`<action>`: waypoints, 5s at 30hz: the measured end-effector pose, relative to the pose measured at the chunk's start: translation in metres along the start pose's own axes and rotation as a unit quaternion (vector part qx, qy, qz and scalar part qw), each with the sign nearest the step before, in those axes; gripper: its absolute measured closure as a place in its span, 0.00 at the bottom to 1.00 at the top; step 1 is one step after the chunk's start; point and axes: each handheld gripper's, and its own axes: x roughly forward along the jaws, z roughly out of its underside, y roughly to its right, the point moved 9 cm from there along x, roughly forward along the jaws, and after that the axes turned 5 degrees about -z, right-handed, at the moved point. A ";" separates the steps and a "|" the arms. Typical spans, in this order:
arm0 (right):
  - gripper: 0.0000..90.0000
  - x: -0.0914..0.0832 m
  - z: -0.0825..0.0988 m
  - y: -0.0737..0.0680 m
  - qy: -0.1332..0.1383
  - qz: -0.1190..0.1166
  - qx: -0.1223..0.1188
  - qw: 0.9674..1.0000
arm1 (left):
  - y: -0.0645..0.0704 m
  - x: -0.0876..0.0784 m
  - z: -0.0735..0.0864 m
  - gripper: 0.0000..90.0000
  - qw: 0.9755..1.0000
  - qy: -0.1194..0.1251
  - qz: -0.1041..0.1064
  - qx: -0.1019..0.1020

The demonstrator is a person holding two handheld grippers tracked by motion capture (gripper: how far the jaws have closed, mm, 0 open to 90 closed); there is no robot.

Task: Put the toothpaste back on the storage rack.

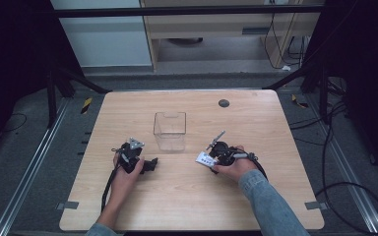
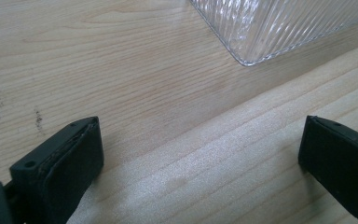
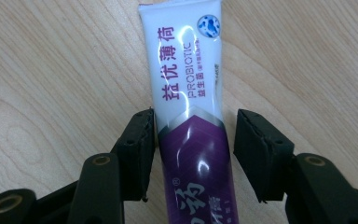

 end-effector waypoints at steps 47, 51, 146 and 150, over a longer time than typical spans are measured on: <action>0.84 -0.005 -0.005 0.000 -0.005 -0.003 0.035 0.999 | 0.000 0.001 -0.001 0.00 1.000 0.001 0.000 -0.001; 0.86 -0.006 -0.005 0.001 -0.003 -0.004 0.036 0.999 | 0.000 0.001 -0.001 0.00 1.000 0.001 0.000 -0.001; 0.87 -0.155 -0.224 -0.005 0.445 0.142 0.088 0.880 | -0.001 0.005 -0.005 0.00 1.000 0.001 -0.009 -0.009; 0.87 -0.158 -0.234 -0.004 0.449 0.141 0.082 0.879 | -0.001 0.005 -0.005 0.00 1.000 0.000 -0.009 -0.009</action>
